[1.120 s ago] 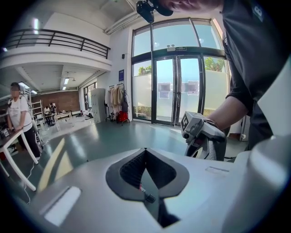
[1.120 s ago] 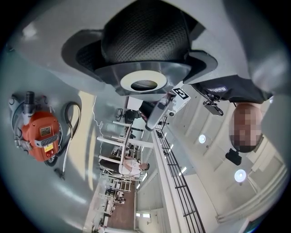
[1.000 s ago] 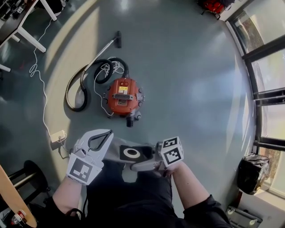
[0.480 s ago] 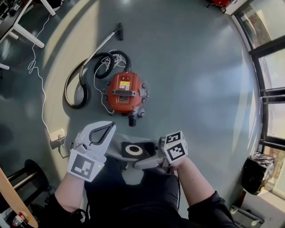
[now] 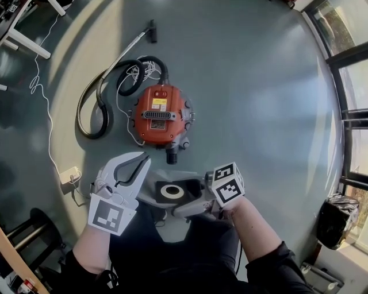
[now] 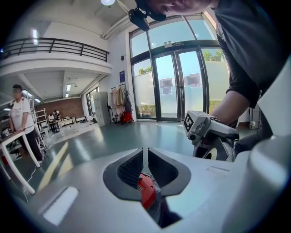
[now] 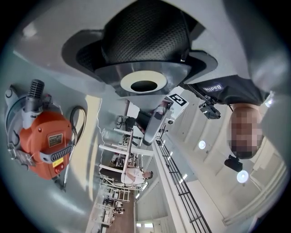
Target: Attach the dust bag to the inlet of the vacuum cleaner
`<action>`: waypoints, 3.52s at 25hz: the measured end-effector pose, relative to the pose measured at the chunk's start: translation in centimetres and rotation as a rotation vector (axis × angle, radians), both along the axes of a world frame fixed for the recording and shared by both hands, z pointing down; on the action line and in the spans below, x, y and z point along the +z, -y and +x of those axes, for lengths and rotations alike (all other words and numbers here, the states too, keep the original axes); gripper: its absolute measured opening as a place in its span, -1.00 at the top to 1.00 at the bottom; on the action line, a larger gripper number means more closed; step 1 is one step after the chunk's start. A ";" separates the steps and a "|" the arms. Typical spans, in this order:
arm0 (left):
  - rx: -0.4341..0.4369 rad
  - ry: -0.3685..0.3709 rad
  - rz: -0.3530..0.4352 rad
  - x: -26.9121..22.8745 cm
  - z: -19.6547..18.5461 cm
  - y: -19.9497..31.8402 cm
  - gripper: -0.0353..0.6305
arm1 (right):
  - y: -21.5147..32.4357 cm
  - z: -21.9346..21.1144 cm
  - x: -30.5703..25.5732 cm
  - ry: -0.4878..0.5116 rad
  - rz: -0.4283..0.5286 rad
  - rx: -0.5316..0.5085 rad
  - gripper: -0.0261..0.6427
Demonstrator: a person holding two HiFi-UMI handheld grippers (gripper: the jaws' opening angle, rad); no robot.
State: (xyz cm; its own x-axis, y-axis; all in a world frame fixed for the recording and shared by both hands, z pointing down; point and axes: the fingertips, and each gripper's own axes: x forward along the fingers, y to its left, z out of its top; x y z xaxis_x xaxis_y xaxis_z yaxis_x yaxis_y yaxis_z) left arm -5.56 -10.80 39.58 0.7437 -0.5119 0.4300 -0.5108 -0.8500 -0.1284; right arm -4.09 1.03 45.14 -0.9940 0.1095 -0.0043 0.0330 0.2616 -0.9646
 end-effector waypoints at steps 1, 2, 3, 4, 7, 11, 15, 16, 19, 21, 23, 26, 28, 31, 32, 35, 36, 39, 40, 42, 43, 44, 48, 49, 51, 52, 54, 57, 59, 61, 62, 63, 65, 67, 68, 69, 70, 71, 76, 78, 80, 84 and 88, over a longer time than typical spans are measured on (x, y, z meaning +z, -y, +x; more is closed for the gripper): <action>0.002 0.002 0.005 0.5 0.0 0.1 0.73 | 0.1 0.0 0.5 0.000 0.002 -0.004 -0.64; 0.003 0.004 0.009 1.0 0.0 0.2 0.71 | 0.1 0.0 1.1 0.005 0.000 -0.008 -0.64; 0.004 0.005 0.012 1.5 0.0 0.3 0.71 | 0.1 0.0 1.7 0.011 -0.002 -0.011 -0.64; 0.003 0.005 0.014 2.0 0.0 0.4 0.70 | 0.1 0.0 2.3 0.014 -0.004 -0.015 -0.64; 0.002 0.002 0.018 3.5 0.0 0.7 0.70 | 0.5 -0.1 3.7 0.009 -0.002 -0.023 -0.64; 0.002 -0.012 0.024 5.2 0.1 0.9 0.70 | 0.7 0.0 5.5 0.008 -0.001 -0.021 -0.64; 0.001 -0.016 0.033 7.0 0.1 1.3 0.68 | 1.0 0.1 7.4 0.011 0.000 -0.016 -0.64; 0.000 -0.018 0.035 7.4 0.1 1.3 0.68 | 1.0 0.0 7.8 0.010 0.002 -0.018 -0.64; -0.007 -0.031 0.046 8.8 0.1 1.7 0.67 | 1.2 -0.1 9.3 0.010 0.006 -0.023 -0.64; -0.009 -0.034 0.050 9.8 0.1 1.9 0.65 | 1.3 -0.1 10.4 0.013 0.004 -0.025 -0.64; -0.003 -0.035 0.062 10.8 0.2 2.0 0.64 | 1.3 -0.1 11.5 0.016 0.001 -0.026 -0.64; 0.000 -0.035 0.074 12.5 -0.1 2.2 0.61 | 1.3 -0.4 13.3 0.016 0.001 -0.032 -0.64; -0.004 -0.046 0.079 13.4 -0.3 2.5 0.60 | 1.3 -0.6 14.3 0.016 0.002 -0.036 -0.64; -0.011 -0.059 0.088 14.7 -0.5 2.9 0.58 | 1.3 -0.8 15.8 0.022 0.002 -0.038 -0.64; -0.008 -0.057 0.096 15.0 -0.5 2.9 0.57 | 1.3 -0.8 16.2 0.026 0.001 -0.039 -0.64; 0.005 -0.055 0.129 15.5 -0.4 3.1 0.56 | 1.0 -0.9 17.3 0.041 -0.006 -0.040 -0.64; 0.007 -0.056 0.141 15.6 -0.4 3.1 0.56 | 0.9 -0.9 17.7 0.046 -0.008 -0.040 -0.64; 0.012 -0.056 0.173 15.8 -0.5 3.3 0.56 | 0.7 -0.8 18.5 0.059 -0.007 -0.044 -0.64; 0.014 -0.053 0.183 15.9 -0.6 3.3 0.56 | 0.5 -0.7 18.8 0.062 -0.004 -0.047 -0.64; 0.021 -0.041 0.205 16.1 -0.8 3.4 0.55 | 0.4 -0.7 19.3 0.068 0.002 -0.054 -0.64; 0.022 -0.034 0.217 16.2 -1.0 3.4 0.55 | 0.3 -0.7 19.6 0.071 0.004 -0.057 -0.64; 0.023 -0.026 0.228 16.3 -1.2 3.5 0.55 | 0.3 -0.7 19.8 0.075 0.007 -0.060 -0.64; 0.032 0.020 0.278 16.4 -2.3 4.1 0.55 | 0.3 -0.7 20.6 0.081 0.020 -0.072 -0.64; 0.029 0.029 0.288 16.3 -2.9 4.3 0.55 | 0.3 -0.7 20.8 0.080 0.026 -0.076 -0.64; 0.002 0.027 0.294 16.0 -4.2 5.0 0.55 | 0.0 -0.8 21.1 0.078 0.035 -0.089 -0.64; -0.012 0.020 0.297 15.8 -4.8 5.4 0.55 | -0.2 -0.8 21.3 0.075 0.038 -0.097 -0.64; -0.022 0.009 0.317 15.6 -5.3 6.2 0.55 | -0.6 -0.8 21.9 0.069 0.040 -0.109 -0.64; -0.005 0.007 0.341 16.3 -4.7 7.3 0.55 | -0.8 -0.7 22.9 0.060 0.031 -0.107 -0.64; 0.011 0.005 0.334 17.1 -3.9 7.9 0.55 | -0.8 -0.7 23.3 0.056 0.022 -0.101 -0.64; 0.029 0.003 0.336 17.7 -3.0 8.5 0.55 | -0.9 -0.8 23.5 0.054 0.020 -0.097 -0.64; 0.038 -0.003 0.339 17.9 -2.6 8.9 0.54 | -1.0 -0.8 23.6 0.053 0.020 -0.097 -0.64; 0.048 -0.011 0.342 18.1 -2.1 9.3 0.54 | -1.0 -0.7 23.8 0.050 0.019 -0.096 -0.64; 0.067 -0.027 0.345 18.6 -1.2 10.3 0.50 | -1.0 -0.6 24.2 0.040 0.018 -0.091 -0.64; 0.085 -0.041 0.330 19.5 -0.6 11.4 0.46 | -1.0 -0.4 24.4 0.030 0.015 -0.085 -0.64; 0.099 -0.047 0.316 20.0 -0.2 11.8 0.45 | -1.0 -0.4 24.6 0.026 0.013 -0.082 -0.64; 0.119 -0.050 0.303 20.5 0.1 12.2 0.43 | -1.0 -0.3 24.7 0.024 0.011 -0.080 -0.64; 0.143 -0.051 0.292 21.0 0.5 12.5 0.43 | -1.1 -0.2 24.8 0.023 0.008 -0.078 -0.64; 0.167 -0.056 0.285 21.4 0.8 12.6 0.42 | -1.1 -0.1 24.8 0.022 0.004 -0.076 -0.64; 0.224 -0.129 0.264 21.4 1.8 12.9 0.40 | -1.0 0.1 25.5 0.027 -0.019 -0.064 -0.64; 0.257 -0.143 0.263 21.0 2.0 12.7 0.30 | -1.0 0.1 25.7 0.031 -0.035 -0.057 -0.64; 0.312 -0.119 0.271 20.8 2.4 12.4 0.23 | -1.0 0.1 25.8 0.036 -0.050 -0.051 -0.64; 0.415 0.001 0.272 22.3 3.2 11.9 0.15 | -0.5 0.1 26.1 0.042 -0.061 -0.040 -0.64; 0.447 0.001 0.291 22.3 3.4 11.9 0.12 | -0.1 0.1 26.6 0.037 -0.062 -0.034 -0.64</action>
State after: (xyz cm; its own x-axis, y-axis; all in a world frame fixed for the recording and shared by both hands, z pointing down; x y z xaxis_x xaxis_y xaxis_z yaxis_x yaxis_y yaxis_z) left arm -2.14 -22.72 61.83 0.9163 -0.2430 0.3184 -0.1064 -0.9141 -0.3912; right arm -3.99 1.10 71.75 -0.9888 0.1413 -0.0485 0.0765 0.2000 -0.9768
